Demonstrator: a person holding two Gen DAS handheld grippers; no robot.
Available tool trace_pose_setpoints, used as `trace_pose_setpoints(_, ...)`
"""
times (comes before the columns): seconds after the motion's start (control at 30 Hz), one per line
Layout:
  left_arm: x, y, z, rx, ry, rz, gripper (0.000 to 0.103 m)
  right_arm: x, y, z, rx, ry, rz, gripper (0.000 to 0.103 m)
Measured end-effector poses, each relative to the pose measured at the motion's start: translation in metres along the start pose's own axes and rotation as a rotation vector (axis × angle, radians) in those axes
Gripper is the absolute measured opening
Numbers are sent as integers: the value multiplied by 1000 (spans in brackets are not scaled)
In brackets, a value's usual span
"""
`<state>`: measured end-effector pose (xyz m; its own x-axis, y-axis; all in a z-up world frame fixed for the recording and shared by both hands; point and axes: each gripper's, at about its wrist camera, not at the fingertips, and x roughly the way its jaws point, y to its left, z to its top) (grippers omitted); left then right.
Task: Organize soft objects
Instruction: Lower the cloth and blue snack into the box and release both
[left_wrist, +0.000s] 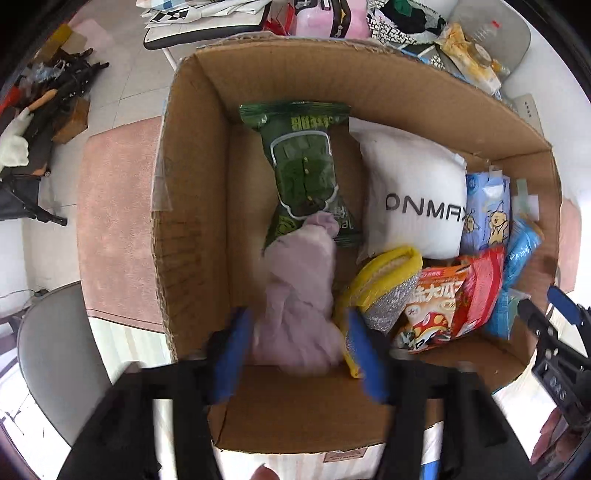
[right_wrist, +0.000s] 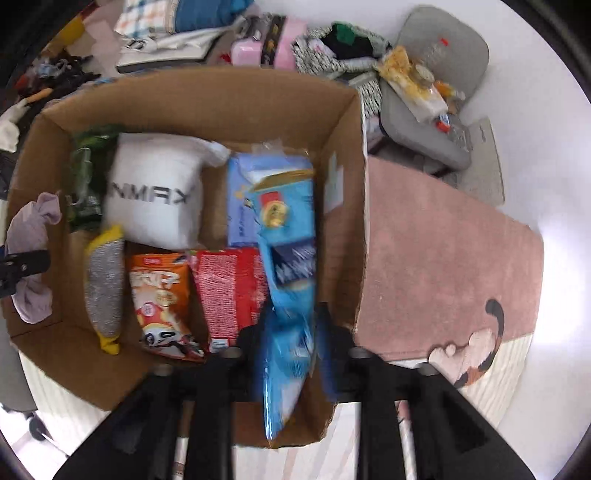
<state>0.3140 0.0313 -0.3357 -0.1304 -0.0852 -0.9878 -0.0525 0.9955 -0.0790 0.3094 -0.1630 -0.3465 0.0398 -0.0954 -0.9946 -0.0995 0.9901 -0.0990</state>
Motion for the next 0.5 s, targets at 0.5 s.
trace_pose_setpoints(0.5, -33, -4, -21, 26, -161, 46, 101, -28, 8, -18, 38, -16, 76, 103)
